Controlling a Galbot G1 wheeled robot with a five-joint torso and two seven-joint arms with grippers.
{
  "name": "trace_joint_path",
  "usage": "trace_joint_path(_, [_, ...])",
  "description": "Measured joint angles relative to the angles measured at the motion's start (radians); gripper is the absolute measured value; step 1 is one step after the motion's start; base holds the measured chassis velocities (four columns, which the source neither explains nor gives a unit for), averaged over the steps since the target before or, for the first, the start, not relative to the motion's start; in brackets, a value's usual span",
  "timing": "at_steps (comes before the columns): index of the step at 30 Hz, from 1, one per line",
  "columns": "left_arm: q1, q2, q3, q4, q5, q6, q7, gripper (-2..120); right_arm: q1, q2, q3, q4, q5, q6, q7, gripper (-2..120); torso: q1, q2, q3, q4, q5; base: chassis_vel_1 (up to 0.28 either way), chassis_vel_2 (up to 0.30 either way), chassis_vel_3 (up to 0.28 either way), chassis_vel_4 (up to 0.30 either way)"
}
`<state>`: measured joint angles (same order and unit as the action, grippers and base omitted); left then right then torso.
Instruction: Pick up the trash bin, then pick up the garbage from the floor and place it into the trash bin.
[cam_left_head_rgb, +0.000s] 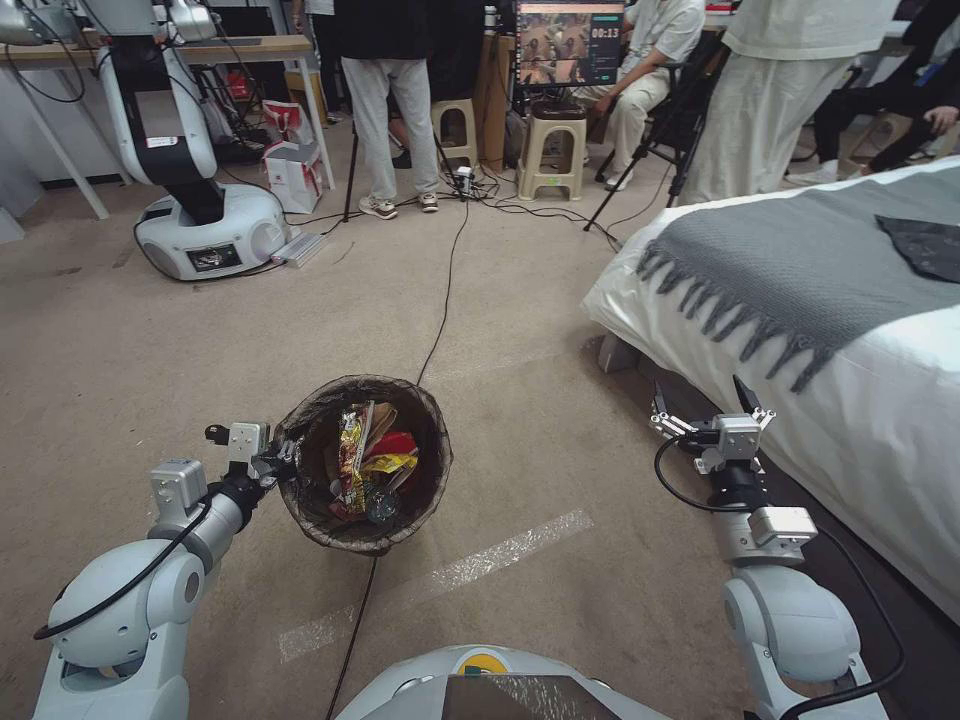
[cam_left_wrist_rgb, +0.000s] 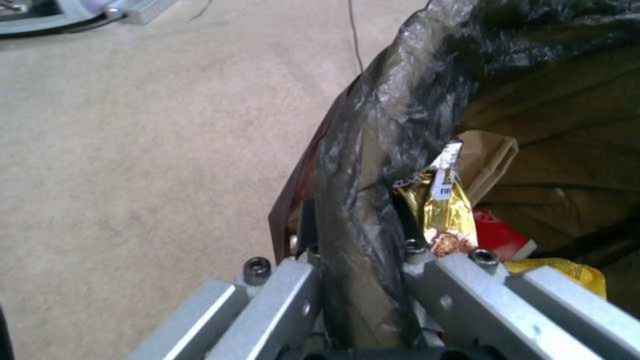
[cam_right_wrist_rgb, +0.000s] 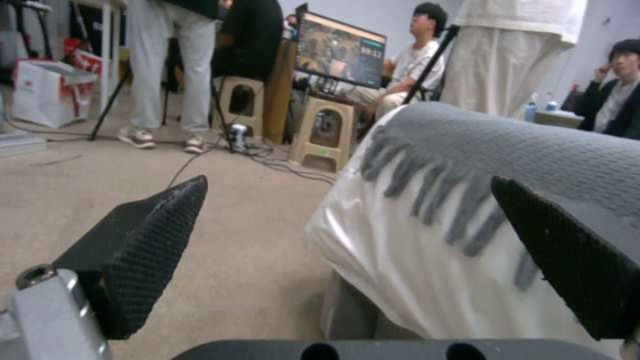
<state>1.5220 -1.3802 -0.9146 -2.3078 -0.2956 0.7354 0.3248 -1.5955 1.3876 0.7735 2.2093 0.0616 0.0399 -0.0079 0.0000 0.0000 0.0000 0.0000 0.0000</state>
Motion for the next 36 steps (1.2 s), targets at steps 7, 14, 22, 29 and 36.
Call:
trace_joint_path(7, [-0.001,-0.002,0.0,0.0,-0.018,0.0,-0.007,0,0.0,0.0,-0.002,-0.002,-0.002,0.0,0.0,100,0.0,0.0,0.0,-0.0001,0.0,0.046,0.037,0.04,0.046])
trace_joint_path(14, [0.001,-0.003,0.001,0.001,-0.029,0.0,-0.01,0,0.001,0.0,-0.003,-0.003,-0.004,0.0,0.0,100,0.0,0.0,0.0,0.0001,0.0,0.019,0.026,0.019,0.032])
trace_joint_path(22, [-0.002,0.0,0.007,0.007,-0.039,0.0,-0.014,0,-0.001,0.001,-0.005,-0.006,-0.006,0.0,0.0,100,0.0,0.0,0.0,0.0,0.0,0.043,0.046,0.047,0.052])
trace_joint_path(29, [-0.003,0.002,0.009,0.013,-0.053,0.0,-0.031,0,0.001,0.0,-0.012,-0.009,-0.009,0.0,0.0,100,0.0,0.0,0.0,0.0,0.0,0.047,0.046,0.052,0.055])
trace_joint_path(36, [-0.005,0.001,0.015,0.015,-0.055,0.0,-0.039,0,0.004,0.0,-0.015,-0.011,-0.01,0.0,0.0,100,0.0,0.0,0.0,0.0,0.0,0.049,0.06,0.054,0.055])
